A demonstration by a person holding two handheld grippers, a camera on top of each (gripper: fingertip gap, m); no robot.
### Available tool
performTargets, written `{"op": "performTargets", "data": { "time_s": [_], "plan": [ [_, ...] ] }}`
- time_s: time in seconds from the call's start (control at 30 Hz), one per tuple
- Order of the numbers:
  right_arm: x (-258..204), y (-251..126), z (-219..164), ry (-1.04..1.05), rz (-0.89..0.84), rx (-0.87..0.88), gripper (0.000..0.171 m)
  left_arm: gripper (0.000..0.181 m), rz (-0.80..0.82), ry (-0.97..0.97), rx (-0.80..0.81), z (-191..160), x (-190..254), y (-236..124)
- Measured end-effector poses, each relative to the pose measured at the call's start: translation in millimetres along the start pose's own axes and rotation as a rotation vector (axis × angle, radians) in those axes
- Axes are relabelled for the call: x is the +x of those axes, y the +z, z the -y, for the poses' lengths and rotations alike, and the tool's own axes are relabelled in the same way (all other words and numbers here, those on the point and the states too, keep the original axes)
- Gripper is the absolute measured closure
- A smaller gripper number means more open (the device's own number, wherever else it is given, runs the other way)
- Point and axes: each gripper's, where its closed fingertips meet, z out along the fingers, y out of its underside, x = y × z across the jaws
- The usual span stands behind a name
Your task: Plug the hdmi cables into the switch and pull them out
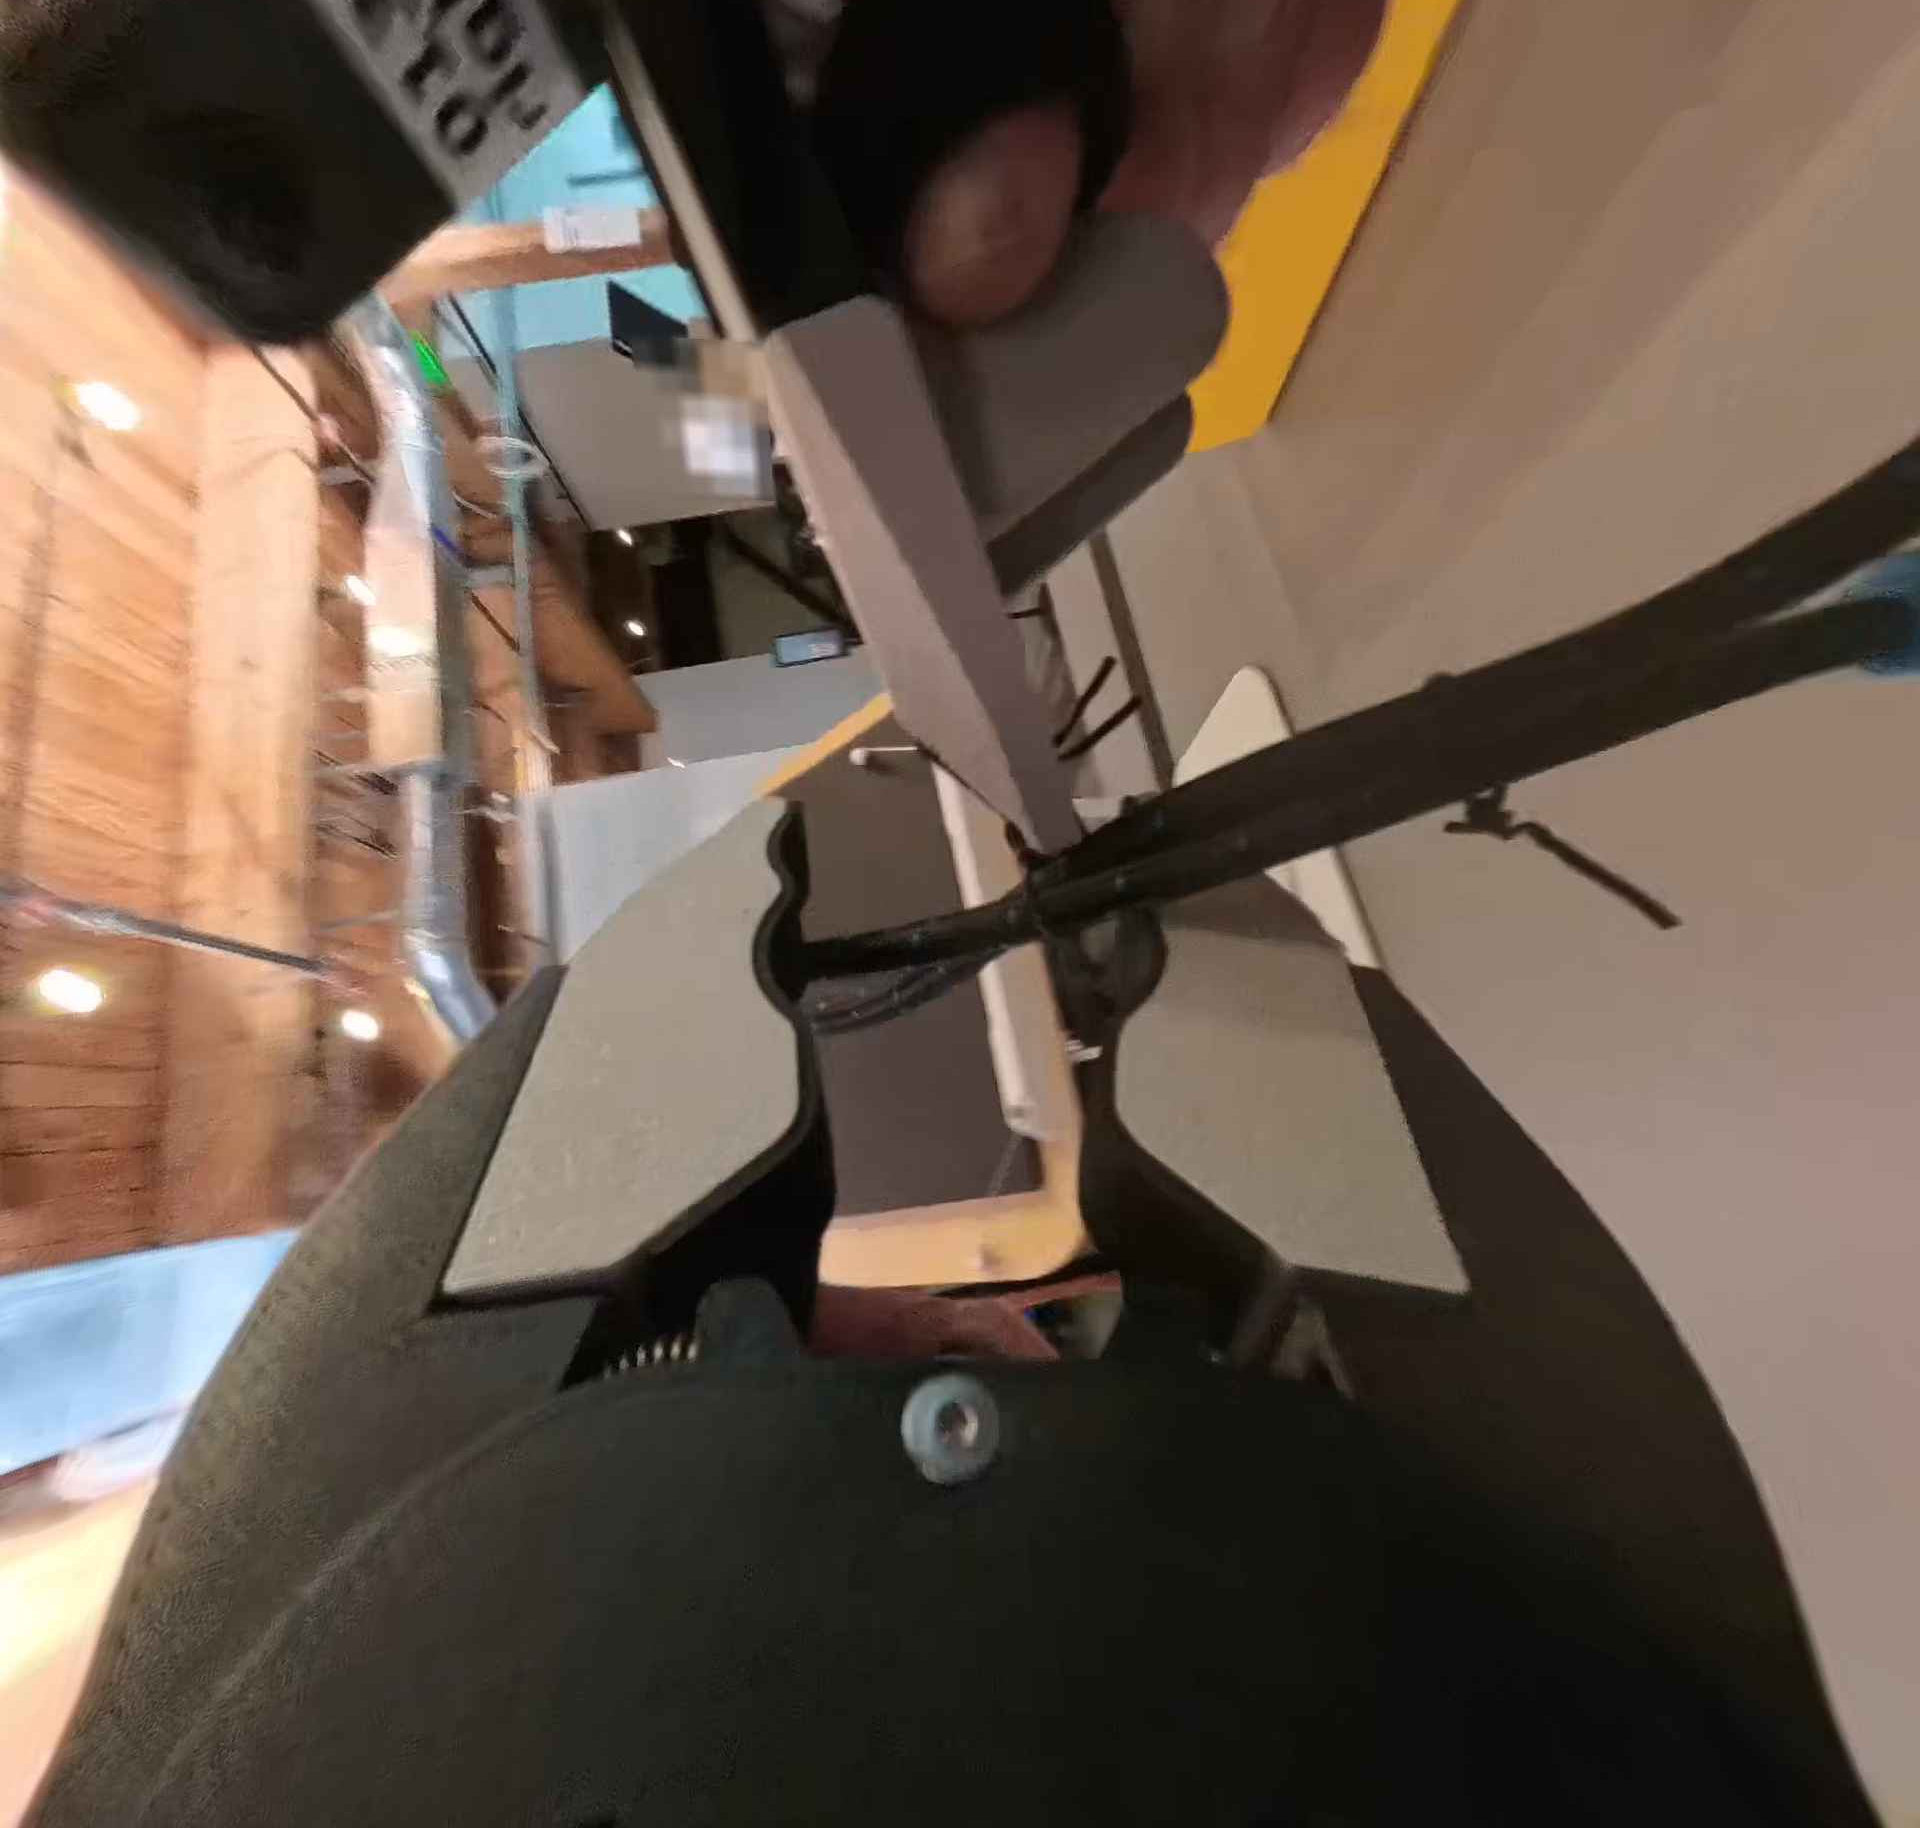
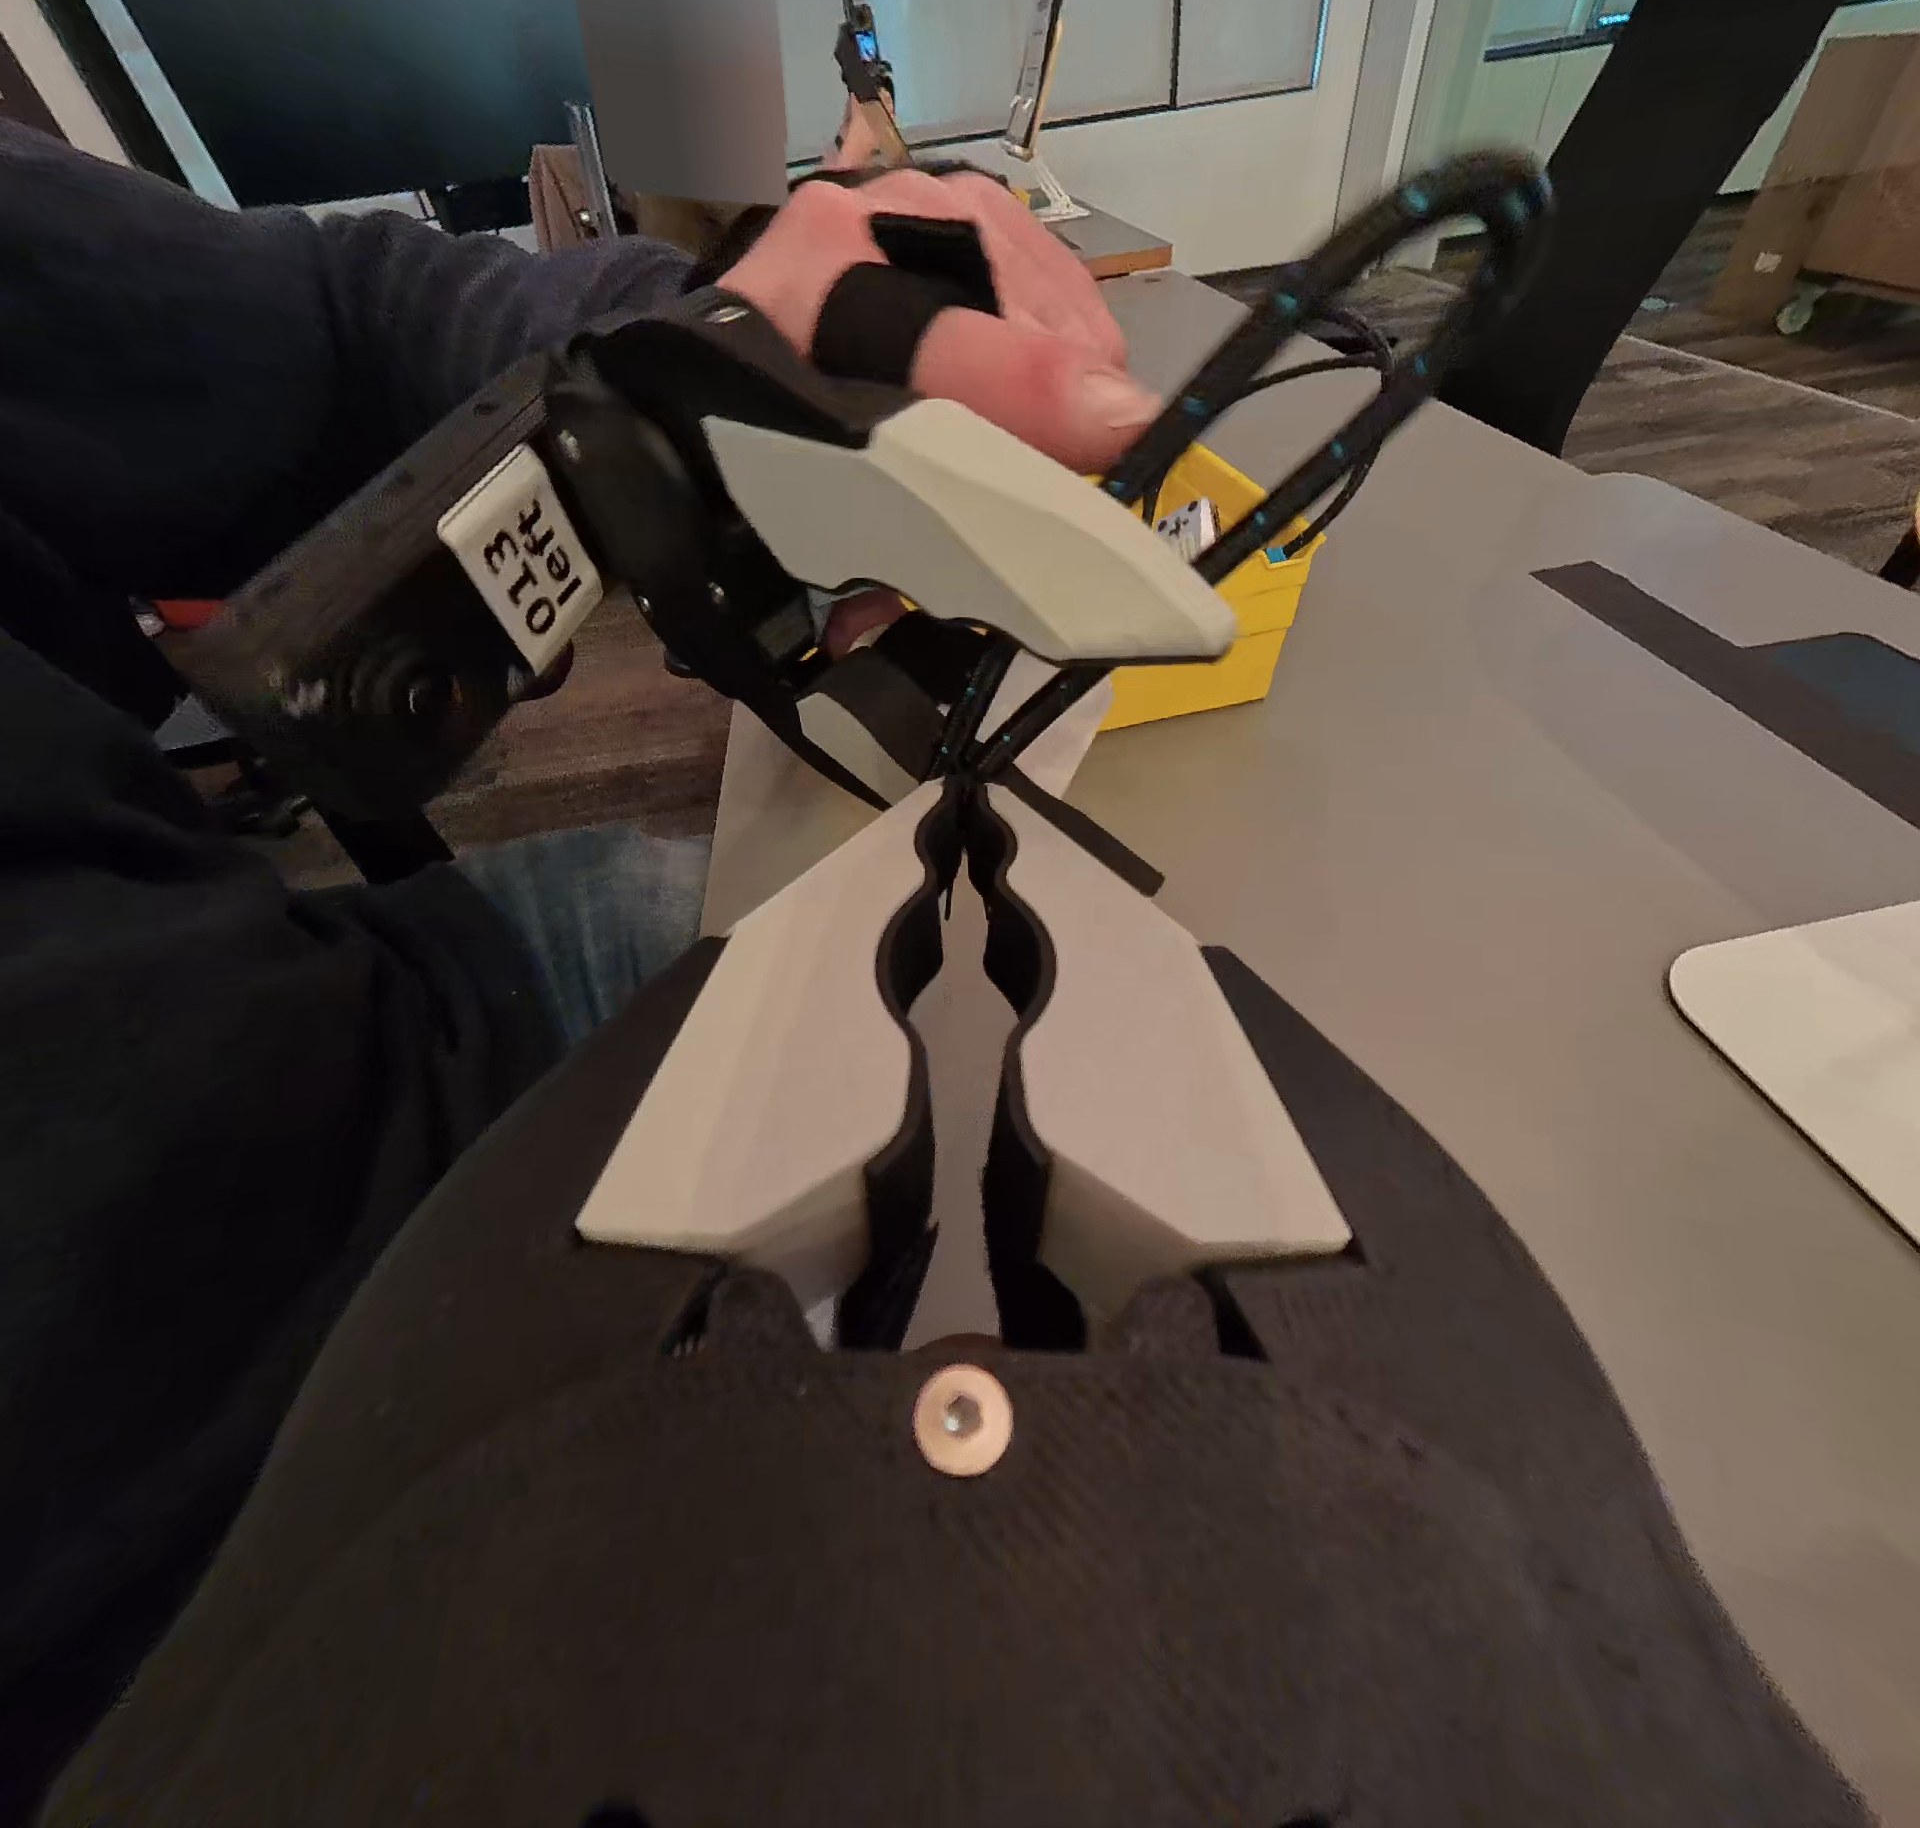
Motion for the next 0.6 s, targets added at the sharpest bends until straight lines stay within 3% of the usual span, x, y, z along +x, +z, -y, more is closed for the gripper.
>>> {"op": "performTargets", "data": {
  "time_s": [0.1, 0.27, 0.4, 0.6],
  "plan": [
    [-2, -3, 6, 0.002, 0.019, 0.026, 0.171, 0.136, -0.062, -0.223, 0.045, 1, 0, 2],
    [0, -5, 2, -0.024, 0.018, -0.007, 0.171, 0.152, -0.158, -0.255, 0.069, 4, 14, 8],
    [-3, -6, 0, -0.099, 0.008, -0.039, 0.171, 0.161, -0.369, -0.369, 0.100, 12, 32, 7],
    [-6, -7, 5, -0.217, -0.002, -0.062, 0.171, 0.168, -0.807, -0.806, 0.287, 38, 50, -10]
  ]
}}
